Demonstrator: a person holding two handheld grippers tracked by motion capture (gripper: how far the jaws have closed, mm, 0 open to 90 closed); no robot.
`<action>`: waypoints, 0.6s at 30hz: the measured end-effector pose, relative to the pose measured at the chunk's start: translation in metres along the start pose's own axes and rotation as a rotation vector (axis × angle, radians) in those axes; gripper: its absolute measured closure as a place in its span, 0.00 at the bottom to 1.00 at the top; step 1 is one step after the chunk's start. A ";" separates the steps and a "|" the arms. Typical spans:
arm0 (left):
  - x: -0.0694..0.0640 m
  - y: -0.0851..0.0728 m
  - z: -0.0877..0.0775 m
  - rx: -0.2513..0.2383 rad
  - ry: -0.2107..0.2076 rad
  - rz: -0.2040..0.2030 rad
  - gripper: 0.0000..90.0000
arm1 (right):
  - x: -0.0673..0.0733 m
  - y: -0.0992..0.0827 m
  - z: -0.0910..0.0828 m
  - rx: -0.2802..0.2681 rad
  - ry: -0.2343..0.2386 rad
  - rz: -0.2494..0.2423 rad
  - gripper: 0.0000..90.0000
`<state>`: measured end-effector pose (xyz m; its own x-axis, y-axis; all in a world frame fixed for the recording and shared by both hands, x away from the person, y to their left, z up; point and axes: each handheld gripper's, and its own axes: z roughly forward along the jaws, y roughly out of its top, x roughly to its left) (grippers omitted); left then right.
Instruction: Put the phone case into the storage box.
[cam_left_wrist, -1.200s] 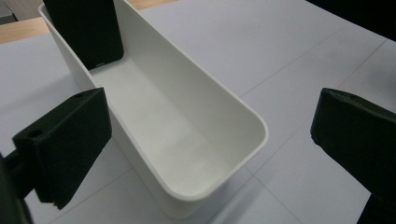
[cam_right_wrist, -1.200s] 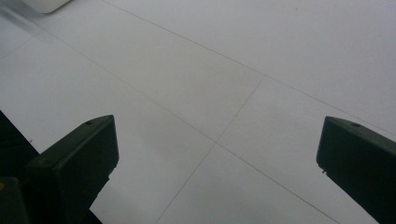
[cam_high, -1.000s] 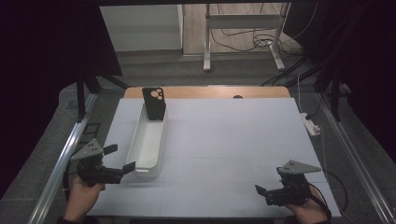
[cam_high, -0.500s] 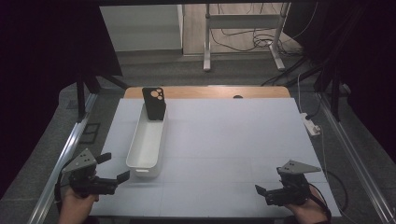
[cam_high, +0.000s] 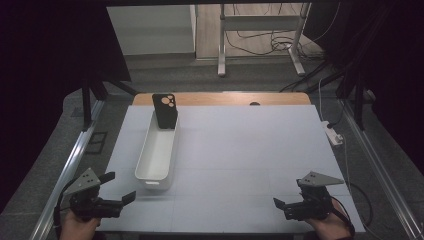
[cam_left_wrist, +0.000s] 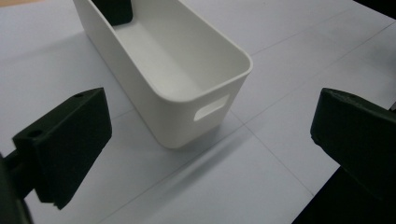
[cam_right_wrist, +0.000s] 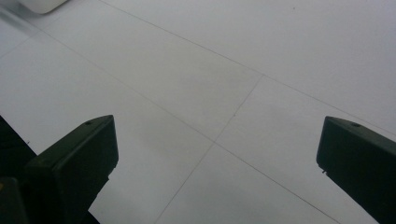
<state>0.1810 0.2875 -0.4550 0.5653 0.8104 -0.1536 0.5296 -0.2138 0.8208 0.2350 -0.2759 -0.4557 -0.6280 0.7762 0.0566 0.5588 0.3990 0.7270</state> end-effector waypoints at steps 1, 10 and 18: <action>0.000 -0.001 0.000 0.001 0.002 -0.001 0.00 | 0.000 0.000 0.000 0.000 0.000 0.001 0.00; -0.001 -0.012 -0.003 0.029 0.024 -0.007 0.00 | -0.001 0.000 0.000 0.002 -0.003 0.002 0.00; -0.003 -0.017 -0.006 0.049 0.044 -0.008 0.00 | -0.001 0.000 0.000 0.003 -0.002 0.009 0.00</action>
<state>0.1657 0.2920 -0.4653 0.5329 0.8354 -0.1347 0.5649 -0.2328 0.7916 0.2357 -0.2765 -0.4560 -0.6219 0.7806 0.0619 0.5658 0.3934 0.7246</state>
